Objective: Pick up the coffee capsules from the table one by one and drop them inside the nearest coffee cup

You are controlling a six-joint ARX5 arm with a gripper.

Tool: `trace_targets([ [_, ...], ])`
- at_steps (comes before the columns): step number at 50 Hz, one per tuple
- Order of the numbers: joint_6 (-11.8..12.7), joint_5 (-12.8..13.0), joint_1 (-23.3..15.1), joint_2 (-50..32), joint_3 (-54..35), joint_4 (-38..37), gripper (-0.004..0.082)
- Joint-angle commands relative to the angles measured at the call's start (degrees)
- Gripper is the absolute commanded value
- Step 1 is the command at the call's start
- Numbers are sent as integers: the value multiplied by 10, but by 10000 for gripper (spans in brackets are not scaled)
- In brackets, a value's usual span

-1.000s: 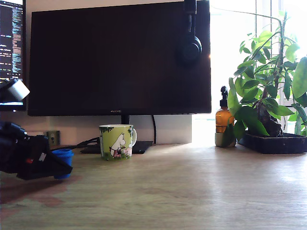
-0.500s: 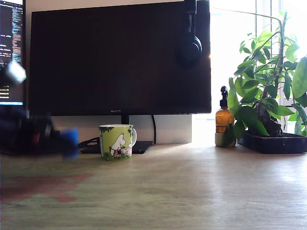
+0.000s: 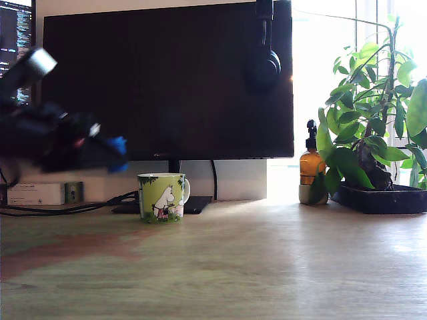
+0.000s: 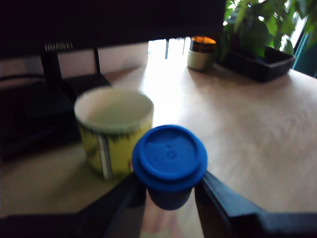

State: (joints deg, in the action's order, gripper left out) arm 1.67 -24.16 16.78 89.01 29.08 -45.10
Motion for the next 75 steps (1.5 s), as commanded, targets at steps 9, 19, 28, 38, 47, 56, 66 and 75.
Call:
trace_targets([
  [9,3,-2,2,-2,72,99,193],
  [19,-19,14,2,5,133,180,194],
  [28,-22,26,2,29,184,223,198],
  [38,-24,26,8,72,249,270,198],
  [47,-36,28,12,108,305,309,198],
  [56,-36,30,16,150,357,349,198],
  [66,-57,54,25,191,398,381,198],
  [75,-57,67,26,202,418,396,198],
])
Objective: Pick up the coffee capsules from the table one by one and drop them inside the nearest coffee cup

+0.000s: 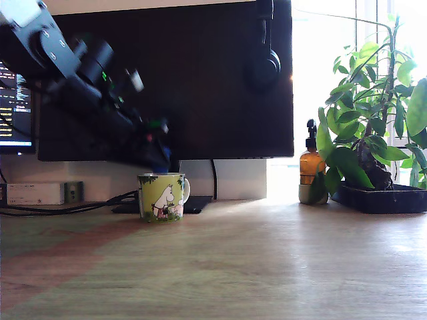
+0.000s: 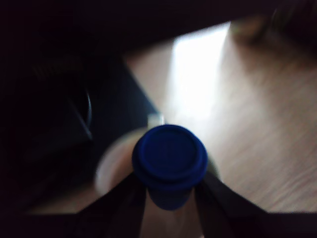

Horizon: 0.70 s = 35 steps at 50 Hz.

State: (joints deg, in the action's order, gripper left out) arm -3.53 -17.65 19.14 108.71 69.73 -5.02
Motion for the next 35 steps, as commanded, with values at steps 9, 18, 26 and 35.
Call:
trace_targets([
  [9,-15,2,3,5,18,9,198],
  [18,-15,2,3,5,18,20,198],
  [26,-15,2,3,4,18,37,202],
  [35,-15,1,3,2,20,42,481],
])
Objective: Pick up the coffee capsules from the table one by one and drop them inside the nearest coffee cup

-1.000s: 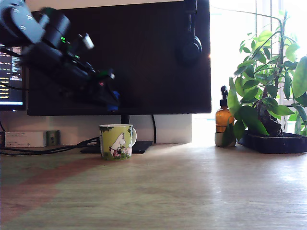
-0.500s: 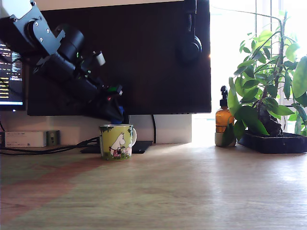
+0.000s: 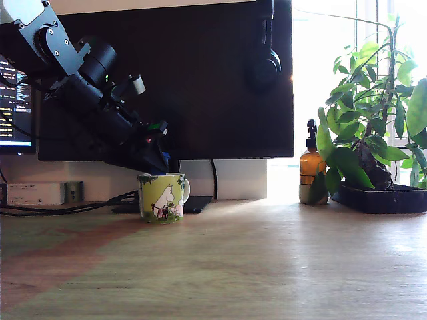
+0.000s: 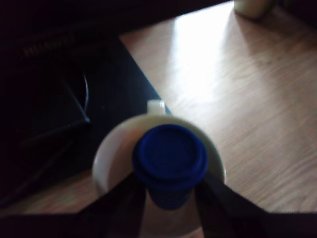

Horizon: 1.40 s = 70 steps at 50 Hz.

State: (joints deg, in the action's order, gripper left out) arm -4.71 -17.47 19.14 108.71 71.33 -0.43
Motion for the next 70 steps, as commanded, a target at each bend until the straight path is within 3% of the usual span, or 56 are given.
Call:
trace_targets([
  [1,-3,0,3,1,5,-2,536],
  [5,-3,0,3,-1,14,14,625],
  [18,-14,0,6,-9,30,57,619],
  [22,-14,0,9,-16,30,71,582],
  [26,-14,0,12,-30,30,86,427],
  [32,-18,0,19,-63,30,104,-18],
  [33,-18,0,20,-70,30,108,-29],
  [38,-18,0,23,-99,29,120,-17],
  [39,-31,0,24,-105,29,123,-17],
  [49,-30,21,24,-153,12,152,-17],
  [70,-28,63,24,-337,-182,110,-16],
])
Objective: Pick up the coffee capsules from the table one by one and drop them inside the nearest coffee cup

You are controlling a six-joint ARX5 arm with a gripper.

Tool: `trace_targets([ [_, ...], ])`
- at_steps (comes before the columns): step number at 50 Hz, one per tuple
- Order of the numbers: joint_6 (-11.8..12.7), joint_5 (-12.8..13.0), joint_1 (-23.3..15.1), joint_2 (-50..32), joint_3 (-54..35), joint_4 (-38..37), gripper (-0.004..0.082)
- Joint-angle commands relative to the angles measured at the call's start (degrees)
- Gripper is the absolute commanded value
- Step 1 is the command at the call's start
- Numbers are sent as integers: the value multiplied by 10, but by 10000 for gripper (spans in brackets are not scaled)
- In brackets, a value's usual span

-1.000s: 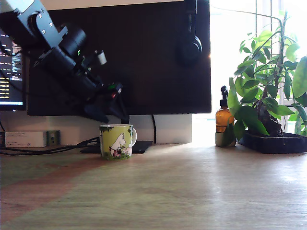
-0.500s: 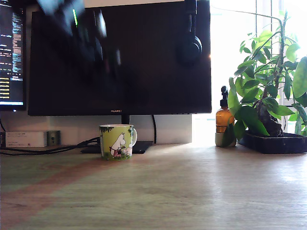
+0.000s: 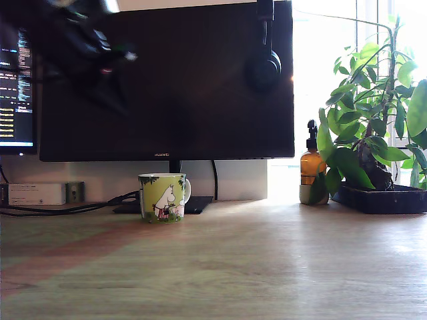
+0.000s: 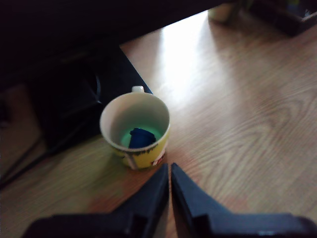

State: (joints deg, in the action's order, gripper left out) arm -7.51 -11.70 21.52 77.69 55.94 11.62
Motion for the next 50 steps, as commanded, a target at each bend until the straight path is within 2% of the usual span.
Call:
trace_targets([
  [1,0,7,0,-37,-40,-13,-16],
  [2,0,8,0,-46,-51,-15,-16],
  [3,45,9,0,-55,-61,-17,-16],
  [8,48,12,0,-104,-116,-30,-16],
  [15,48,28,-2,-170,-184,-42,-16],
  [16,61,29,-3,-179,-194,-44,-16],
  [21,61,33,-11,-222,-236,-55,-16],
  [22,72,32,-13,-230,-245,-58,-16],
  [28,72,33,-27,-283,-285,-60,-16],
  [31,72,32,-35,-309,-300,-56,-16],
  [32,90,32,-38,-318,-305,-56,-16],
  [38,90,32,-47,-365,-325,-56,-16],
  [39,106,32,-47,-372,-326,-56,-16],
  [41,110,33,-48,-384,-327,-55,-16],
  [50,110,33,-47,-420,-327,-54,-16],
])
